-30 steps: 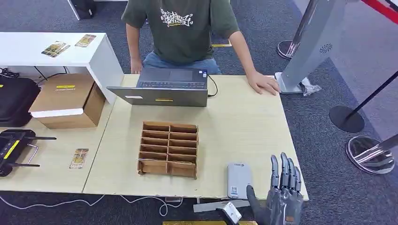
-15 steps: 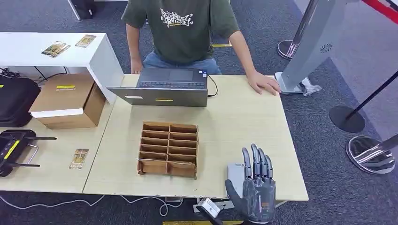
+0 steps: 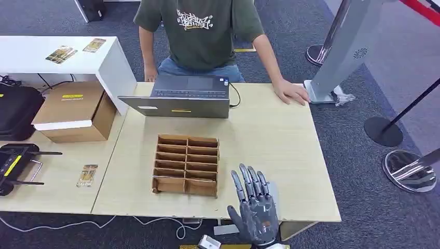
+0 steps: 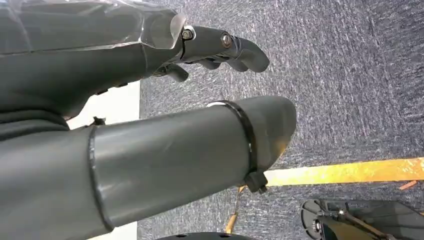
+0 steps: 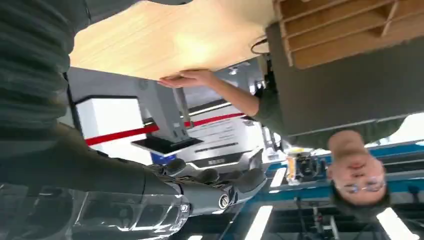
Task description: Pass the card to the sensor for recognition and then transmit it.
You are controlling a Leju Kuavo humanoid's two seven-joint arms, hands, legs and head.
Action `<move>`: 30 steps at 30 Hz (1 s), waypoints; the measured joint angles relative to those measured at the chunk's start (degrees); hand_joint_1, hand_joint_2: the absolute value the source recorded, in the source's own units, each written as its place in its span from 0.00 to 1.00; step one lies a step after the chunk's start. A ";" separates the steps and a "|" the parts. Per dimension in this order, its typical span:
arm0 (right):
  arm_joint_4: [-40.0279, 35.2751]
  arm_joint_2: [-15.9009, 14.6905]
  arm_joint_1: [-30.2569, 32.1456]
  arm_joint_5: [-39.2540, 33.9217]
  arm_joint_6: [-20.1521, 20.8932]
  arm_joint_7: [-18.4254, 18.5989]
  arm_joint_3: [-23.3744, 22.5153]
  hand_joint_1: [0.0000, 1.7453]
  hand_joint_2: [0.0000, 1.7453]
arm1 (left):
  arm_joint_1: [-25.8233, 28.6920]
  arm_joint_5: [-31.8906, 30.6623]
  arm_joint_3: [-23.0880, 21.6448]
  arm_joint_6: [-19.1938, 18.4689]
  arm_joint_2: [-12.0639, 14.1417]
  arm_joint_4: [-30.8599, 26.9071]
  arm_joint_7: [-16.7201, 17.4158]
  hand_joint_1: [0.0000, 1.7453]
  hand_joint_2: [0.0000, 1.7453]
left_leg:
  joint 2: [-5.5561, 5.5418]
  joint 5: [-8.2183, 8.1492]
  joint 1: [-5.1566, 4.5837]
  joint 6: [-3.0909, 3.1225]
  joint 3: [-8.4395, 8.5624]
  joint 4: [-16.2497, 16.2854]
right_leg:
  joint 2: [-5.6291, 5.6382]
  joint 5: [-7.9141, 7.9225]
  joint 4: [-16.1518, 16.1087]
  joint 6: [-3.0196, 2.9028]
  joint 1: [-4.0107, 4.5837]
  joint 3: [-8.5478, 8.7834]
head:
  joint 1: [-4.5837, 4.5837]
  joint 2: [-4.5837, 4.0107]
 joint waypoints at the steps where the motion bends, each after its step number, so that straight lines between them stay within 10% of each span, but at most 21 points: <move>1: 0.70 0.00 -0.36 -0.02 0.44 -0.57 0.44 0.00 1.00 | 0.00 -0.11 0.00 -0.02 -0.02 0.00 0.00 0.00 0.00 | 0.00 0.00 0.00 0.00 -0.01 0.00 | 0.00 0.00 0.00 0.00 0.00 0.00 | -0.02 0.00; 30: 8.16 3.10 -6.50 -3.08 8.81 -9.77 3.50 0.00 1.00 | -1.48 -1.12 0.00 -1.55 -0.13 0.00 1.07 0.00 0.00 | -0.02 0.01 0.00 0.00 -0.02 0.00 | -0.03 0.01 0.01 0.00 0.00 0.05 | 0.00 0.00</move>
